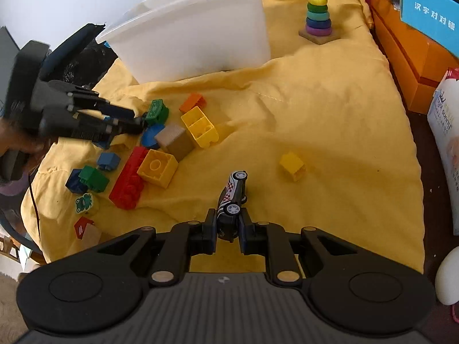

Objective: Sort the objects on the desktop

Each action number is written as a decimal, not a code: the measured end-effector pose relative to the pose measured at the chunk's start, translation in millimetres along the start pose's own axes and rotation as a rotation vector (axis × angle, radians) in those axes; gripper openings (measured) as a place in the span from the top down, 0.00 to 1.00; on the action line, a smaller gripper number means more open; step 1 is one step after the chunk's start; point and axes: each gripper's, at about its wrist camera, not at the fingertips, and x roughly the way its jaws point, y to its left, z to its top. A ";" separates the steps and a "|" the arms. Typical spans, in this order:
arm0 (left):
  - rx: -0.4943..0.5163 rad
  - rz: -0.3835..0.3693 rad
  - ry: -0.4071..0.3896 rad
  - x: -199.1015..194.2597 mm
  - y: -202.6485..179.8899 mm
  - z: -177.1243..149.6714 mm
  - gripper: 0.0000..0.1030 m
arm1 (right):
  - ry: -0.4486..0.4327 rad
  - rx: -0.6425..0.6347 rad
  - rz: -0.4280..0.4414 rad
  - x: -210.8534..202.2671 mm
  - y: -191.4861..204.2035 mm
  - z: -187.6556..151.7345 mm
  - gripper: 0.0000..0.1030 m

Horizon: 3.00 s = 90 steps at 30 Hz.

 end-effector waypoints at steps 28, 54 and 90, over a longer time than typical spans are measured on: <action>-0.222 -0.150 -0.042 -71.0 -147.3 -44.5 0.36 | -0.054 -0.299 -0.091 -6.9 -5.5 -6.5 0.50; -0.298 0.043 -0.460 -139.7 -42.7 71.0 0.69 | -0.415 -0.406 -0.066 -45.6 38.6 122.7 0.68; -0.410 0.077 -0.223 -113.5 -79.9 -58.5 0.35 | -0.115 -0.265 0.004 15.2 38.1 50.0 0.62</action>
